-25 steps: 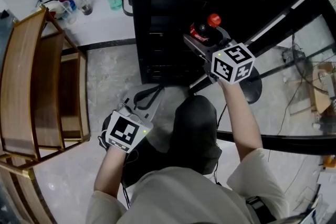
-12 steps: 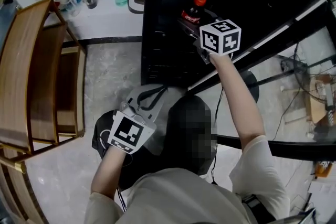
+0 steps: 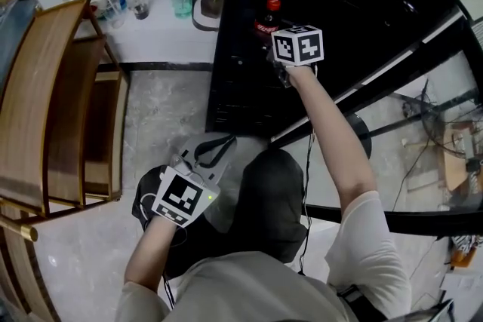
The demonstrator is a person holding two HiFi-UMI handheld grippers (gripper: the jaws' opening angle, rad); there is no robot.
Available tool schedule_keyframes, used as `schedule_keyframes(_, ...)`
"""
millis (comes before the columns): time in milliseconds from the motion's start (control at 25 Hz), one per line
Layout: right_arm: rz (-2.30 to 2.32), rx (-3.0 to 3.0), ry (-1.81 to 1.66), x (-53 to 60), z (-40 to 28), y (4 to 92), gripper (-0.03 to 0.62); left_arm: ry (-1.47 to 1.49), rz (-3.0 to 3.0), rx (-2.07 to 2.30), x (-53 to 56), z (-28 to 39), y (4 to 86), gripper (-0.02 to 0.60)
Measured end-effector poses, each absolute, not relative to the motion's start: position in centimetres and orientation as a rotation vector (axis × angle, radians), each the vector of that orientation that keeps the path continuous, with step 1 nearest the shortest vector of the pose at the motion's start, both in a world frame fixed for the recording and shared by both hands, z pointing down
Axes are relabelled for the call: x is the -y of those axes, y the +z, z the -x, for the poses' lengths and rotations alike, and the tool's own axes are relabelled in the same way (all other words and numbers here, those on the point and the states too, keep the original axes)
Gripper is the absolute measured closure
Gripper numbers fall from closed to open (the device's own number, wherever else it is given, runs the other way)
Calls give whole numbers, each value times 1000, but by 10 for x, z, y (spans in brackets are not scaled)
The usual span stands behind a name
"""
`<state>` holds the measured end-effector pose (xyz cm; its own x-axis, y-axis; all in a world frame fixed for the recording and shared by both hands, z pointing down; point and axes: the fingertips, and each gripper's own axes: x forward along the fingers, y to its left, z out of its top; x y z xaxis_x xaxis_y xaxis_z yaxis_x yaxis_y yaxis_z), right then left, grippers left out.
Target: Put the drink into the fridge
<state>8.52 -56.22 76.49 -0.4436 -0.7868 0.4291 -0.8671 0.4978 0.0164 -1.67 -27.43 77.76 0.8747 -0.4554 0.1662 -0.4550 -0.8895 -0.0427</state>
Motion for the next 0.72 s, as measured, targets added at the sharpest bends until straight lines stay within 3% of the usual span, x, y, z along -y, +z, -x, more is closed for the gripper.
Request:
schedule_keyframes(520,-1458,2343,350,575,-102,774,276,-267,3108,-721,274,28,795,572)
schedule_keyframes(720,-1478,2354,318,569,-101,765,212,-257,3103,-721,274,35,791,572)
